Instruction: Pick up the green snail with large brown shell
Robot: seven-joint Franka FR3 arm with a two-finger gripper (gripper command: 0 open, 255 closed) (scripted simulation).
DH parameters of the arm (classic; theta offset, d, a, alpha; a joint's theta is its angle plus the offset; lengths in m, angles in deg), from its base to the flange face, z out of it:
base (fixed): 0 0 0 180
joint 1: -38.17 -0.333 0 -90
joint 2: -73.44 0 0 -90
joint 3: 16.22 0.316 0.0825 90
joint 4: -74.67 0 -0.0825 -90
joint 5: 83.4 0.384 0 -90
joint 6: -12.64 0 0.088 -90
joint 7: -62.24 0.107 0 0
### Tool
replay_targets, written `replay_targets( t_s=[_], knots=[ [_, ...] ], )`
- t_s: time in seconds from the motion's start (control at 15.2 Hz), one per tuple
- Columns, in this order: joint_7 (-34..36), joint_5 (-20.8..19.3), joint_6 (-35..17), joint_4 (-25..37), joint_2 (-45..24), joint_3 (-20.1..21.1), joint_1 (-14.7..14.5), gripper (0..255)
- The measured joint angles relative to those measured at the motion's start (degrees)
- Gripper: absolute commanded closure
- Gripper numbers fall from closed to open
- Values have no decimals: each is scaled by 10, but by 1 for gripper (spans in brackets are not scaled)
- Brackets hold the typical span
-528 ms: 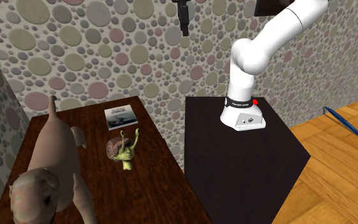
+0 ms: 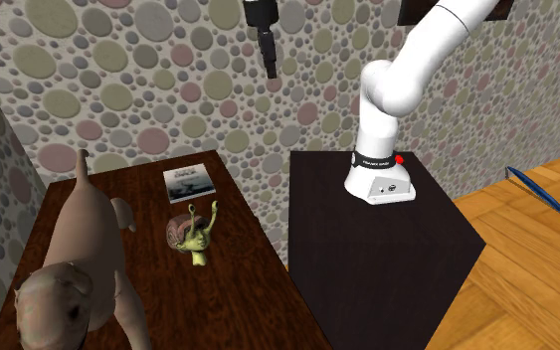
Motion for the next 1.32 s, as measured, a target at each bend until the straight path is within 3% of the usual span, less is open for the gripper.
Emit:
replay_targets(
  t_s=[0.73,1.32],
  knots=[
    [81,11,-105,67,-208,91,-34,0],
    [154,-35,-155,178,-409,143,-62,0]
  ],
)
